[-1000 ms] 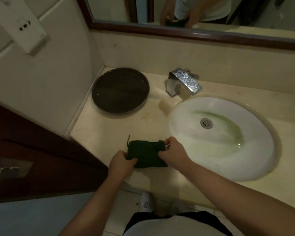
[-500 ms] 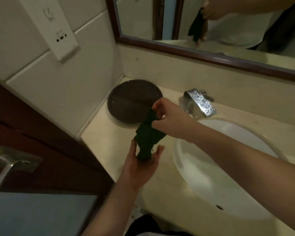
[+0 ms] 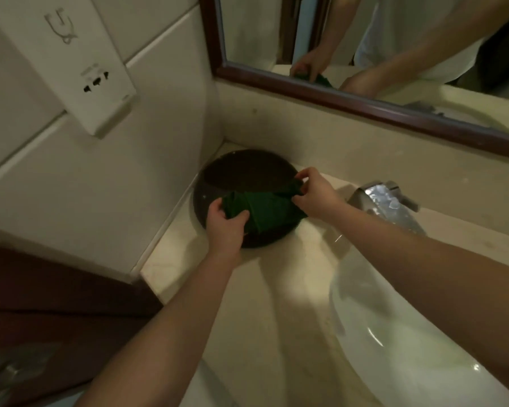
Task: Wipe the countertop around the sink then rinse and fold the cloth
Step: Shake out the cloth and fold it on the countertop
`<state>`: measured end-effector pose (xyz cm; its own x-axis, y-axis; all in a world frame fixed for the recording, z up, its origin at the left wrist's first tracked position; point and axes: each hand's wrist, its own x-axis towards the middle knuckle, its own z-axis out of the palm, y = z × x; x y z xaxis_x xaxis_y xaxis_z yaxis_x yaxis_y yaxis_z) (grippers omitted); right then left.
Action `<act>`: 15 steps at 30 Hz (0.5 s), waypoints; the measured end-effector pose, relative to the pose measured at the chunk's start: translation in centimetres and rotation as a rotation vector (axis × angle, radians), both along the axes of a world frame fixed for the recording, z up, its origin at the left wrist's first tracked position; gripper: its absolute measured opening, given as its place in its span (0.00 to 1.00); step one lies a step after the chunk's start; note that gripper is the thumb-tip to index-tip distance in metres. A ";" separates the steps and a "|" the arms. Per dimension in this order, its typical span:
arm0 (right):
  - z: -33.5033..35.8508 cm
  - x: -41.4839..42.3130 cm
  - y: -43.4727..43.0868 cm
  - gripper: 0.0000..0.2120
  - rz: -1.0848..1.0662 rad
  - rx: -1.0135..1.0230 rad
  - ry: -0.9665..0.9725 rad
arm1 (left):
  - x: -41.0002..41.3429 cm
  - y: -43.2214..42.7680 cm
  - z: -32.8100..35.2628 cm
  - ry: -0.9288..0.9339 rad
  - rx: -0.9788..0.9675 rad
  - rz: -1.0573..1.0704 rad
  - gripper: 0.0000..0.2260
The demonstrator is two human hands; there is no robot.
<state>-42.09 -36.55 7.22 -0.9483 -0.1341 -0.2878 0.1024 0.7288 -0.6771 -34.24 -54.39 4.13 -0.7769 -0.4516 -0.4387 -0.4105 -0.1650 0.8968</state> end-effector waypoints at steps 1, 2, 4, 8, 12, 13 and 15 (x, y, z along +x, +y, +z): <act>-1.0 -0.7 -0.2 0.20 -0.001 0.012 0.008 | -0.7 0.2 -0.6 -0.015 -0.075 -0.024 0.29; -1.7 -1.1 -0.5 0.20 -0.001 0.026 0.009 | -1.1 0.2 -1.2 -0.047 -0.136 -0.041 0.28; -2.8 -1.7 -0.8 0.20 -0.003 0.055 0.019 | -1.5 0.6 -1.9 -0.118 -0.237 -0.078 0.27; -3.8 -1.7 -0.7 0.19 0.038 0.182 0.143 | -1.4 1.3 -2.0 -0.199 -0.390 -0.168 0.33; -4.2 0.0 -0.1 0.18 0.260 0.339 0.403 | 0.0 2.4 -1.2 -0.248 -0.682 -0.190 0.39; -4.5 0.6 0.0 0.18 0.346 0.358 0.434 | 0.3 2.8 -1.2 -0.174 -0.791 -0.233 0.38; -4.9 1.8 0.1 0.21 0.485 0.408 0.407 | 0.6 3.6 -1.4 -0.052 -0.920 -0.477 0.33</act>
<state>-40.32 -36.43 2.32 -0.8522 -0.5215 -0.0437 -0.4944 0.8297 -0.2592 -33.67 -50.81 2.73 -0.9529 -0.2793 -0.1185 -0.2954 0.7643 0.5732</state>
